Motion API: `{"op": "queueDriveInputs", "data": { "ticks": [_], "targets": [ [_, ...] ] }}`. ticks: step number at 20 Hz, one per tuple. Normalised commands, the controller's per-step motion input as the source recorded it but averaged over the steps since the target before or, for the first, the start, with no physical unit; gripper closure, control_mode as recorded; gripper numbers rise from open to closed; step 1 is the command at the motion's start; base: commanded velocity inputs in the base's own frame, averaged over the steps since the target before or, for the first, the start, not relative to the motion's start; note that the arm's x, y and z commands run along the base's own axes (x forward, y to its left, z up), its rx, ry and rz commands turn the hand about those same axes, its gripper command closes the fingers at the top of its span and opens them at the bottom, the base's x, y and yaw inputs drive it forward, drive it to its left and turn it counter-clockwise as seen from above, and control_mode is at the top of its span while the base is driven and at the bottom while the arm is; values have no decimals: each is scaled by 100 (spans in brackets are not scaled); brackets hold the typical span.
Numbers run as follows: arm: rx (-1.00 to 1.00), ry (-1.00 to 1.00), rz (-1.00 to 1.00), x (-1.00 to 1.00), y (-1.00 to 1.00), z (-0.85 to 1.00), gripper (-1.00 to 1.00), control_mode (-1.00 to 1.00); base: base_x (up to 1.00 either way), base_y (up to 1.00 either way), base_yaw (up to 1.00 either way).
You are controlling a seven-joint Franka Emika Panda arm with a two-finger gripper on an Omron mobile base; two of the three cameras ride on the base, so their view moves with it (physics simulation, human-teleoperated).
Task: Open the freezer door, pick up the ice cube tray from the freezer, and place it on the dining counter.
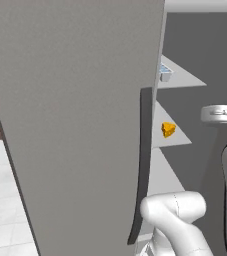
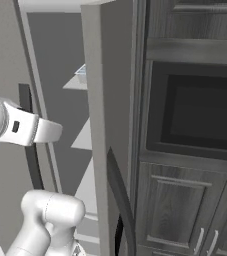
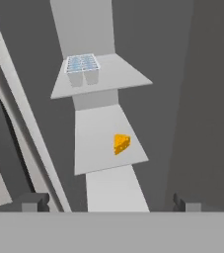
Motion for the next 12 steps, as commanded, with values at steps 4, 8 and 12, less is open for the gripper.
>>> {"op": "queueDriveInputs", "data": {
  "ticks": [4,8,12],
  "targets": [
    [0,0,0,0,0,0,-100,100,79,-2,0],
    [0,0,0,0,0,0,-100,100,47,-1,1],
    [4,0,0,17,-7,0,-100,-100,0,0,0]
  ]
}}
